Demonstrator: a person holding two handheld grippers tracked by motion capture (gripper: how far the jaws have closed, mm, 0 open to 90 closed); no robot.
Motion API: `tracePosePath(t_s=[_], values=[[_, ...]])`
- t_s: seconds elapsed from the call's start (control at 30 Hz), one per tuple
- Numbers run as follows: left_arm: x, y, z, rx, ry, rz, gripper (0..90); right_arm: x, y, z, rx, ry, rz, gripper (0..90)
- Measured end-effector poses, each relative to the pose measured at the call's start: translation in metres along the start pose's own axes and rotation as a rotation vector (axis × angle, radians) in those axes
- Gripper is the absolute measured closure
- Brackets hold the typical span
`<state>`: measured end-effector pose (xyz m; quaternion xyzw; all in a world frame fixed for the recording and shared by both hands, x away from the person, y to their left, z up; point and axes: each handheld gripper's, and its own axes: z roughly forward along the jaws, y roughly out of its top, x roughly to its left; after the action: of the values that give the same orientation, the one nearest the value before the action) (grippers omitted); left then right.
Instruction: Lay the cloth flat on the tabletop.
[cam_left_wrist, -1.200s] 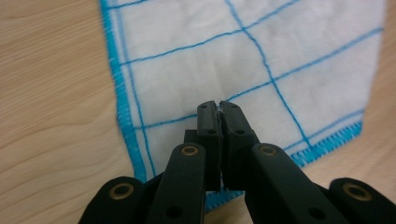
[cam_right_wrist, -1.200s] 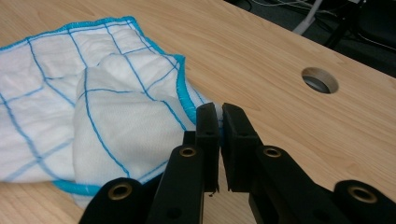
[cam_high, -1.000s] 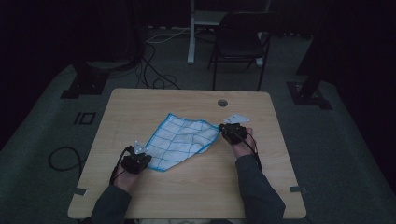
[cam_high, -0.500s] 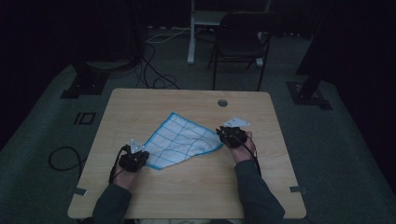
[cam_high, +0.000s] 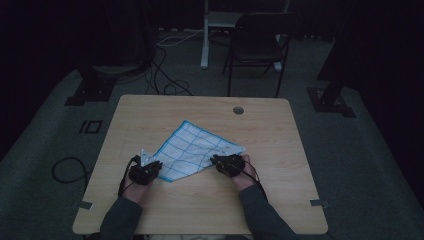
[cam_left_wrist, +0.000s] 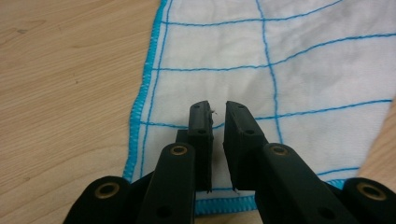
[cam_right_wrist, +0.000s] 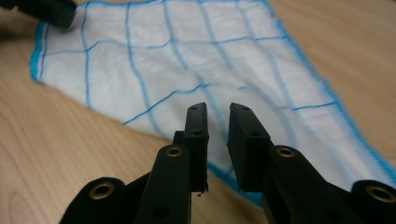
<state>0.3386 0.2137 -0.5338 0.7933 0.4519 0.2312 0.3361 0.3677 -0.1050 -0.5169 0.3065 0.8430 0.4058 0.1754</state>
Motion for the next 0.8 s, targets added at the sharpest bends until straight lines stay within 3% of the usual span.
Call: tracePosePath(t_s=[0.17,0.33,0.5,0.7,0.8], values=[[0.003,0.000,0.004,0.010,0.011,-0.003,81.6,0.006,-0.006,0.012,0.032,0.012,-0.012,70.3],[0.006,0.000,0.008,0.032,0.028,-0.009,82.8,0.008,-0.012,0.021,0.091,-0.008,-0.041,75.0],[0.008,0.002,0.011,0.035,0.043,-0.005,87.1,0.005,-0.014,0.015,0.093,-0.015,-0.043,87.8],[0.011,0.006,0.015,0.039,0.063,-0.022,88.7,-0.003,-0.018,0.001,0.079,-0.040,-0.051,89.5],[0.012,0.006,0.015,0.039,0.062,-0.022,88.8,-0.011,-0.018,-0.010,0.049,-0.044,-0.032,89.5]])
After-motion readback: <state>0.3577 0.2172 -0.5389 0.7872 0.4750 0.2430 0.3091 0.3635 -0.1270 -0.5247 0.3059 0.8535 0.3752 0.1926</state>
